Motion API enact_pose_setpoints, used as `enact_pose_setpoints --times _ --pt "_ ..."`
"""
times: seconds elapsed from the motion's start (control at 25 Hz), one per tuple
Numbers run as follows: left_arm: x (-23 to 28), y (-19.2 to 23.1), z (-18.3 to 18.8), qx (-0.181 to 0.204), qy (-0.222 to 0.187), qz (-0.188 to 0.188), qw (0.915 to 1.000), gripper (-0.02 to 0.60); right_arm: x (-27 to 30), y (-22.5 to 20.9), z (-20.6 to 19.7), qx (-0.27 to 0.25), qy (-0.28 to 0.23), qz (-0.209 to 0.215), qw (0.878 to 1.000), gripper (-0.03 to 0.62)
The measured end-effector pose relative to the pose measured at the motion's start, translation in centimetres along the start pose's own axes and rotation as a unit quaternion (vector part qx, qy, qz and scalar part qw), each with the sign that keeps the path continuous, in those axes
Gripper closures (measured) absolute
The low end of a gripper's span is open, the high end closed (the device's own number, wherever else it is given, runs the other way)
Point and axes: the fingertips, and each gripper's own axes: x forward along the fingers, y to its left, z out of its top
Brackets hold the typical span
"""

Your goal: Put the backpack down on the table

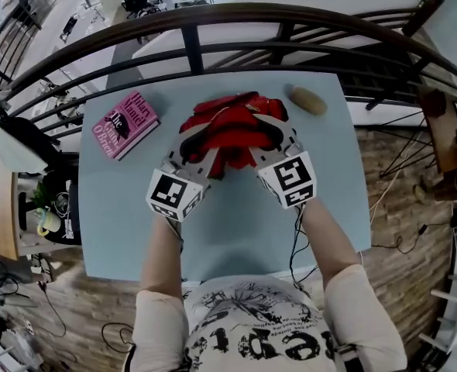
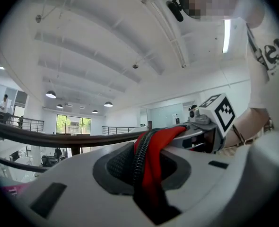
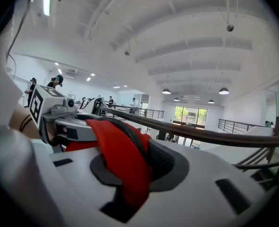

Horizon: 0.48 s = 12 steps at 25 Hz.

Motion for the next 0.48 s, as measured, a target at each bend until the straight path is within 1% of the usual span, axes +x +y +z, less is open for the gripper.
enact_pose_setpoints --times 0.08,0.16,0.32,0.48 --pt "-0.6 -1.1 -0.8 -0.013 0.001 0.009 0.9999 0.510 -1.1 0.5 -0.8 -0.003 0.006 0.000 1.000 0.505" --pt "-1.4 -2.2 -1.8 -0.021 0.009 0.009 0.9997 0.500 -2.1 1.2 -1.6 -0.005 0.011 0.001 1.000 0.499" --pt "-3.0 -4.4 -4.0 -0.017 0.037 -0.002 0.9992 0.485 -4.0 3.1 -3.3 -0.001 0.021 0.004 1.000 0.491" --pt "-4.3 -7.0 -6.6 -0.018 0.066 -0.012 0.9976 0.480 -6.0 4.6 -6.1 -0.007 0.044 0.007 0.999 0.490"
